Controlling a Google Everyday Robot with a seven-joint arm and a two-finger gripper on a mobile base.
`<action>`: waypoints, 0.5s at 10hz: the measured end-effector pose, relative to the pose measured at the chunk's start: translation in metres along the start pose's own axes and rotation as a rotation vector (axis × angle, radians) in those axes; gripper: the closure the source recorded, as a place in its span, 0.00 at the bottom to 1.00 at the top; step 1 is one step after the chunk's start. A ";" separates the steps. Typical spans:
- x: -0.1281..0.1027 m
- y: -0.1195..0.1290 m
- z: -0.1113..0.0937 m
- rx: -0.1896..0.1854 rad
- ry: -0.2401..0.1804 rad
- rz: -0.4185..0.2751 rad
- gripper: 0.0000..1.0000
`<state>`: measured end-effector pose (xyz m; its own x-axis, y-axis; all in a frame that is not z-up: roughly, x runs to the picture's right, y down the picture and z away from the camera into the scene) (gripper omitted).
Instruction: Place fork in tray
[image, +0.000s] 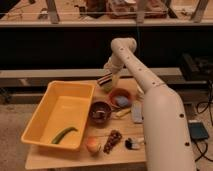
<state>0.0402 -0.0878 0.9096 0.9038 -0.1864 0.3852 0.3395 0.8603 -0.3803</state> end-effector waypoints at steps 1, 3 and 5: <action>0.000 0.000 0.000 0.000 0.000 0.000 0.20; 0.000 0.004 -0.005 -0.002 0.009 -0.003 0.20; -0.003 0.020 -0.020 0.008 0.022 -0.014 0.20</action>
<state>0.0500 -0.0795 0.8837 0.9043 -0.2088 0.3722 0.3505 0.8611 -0.3684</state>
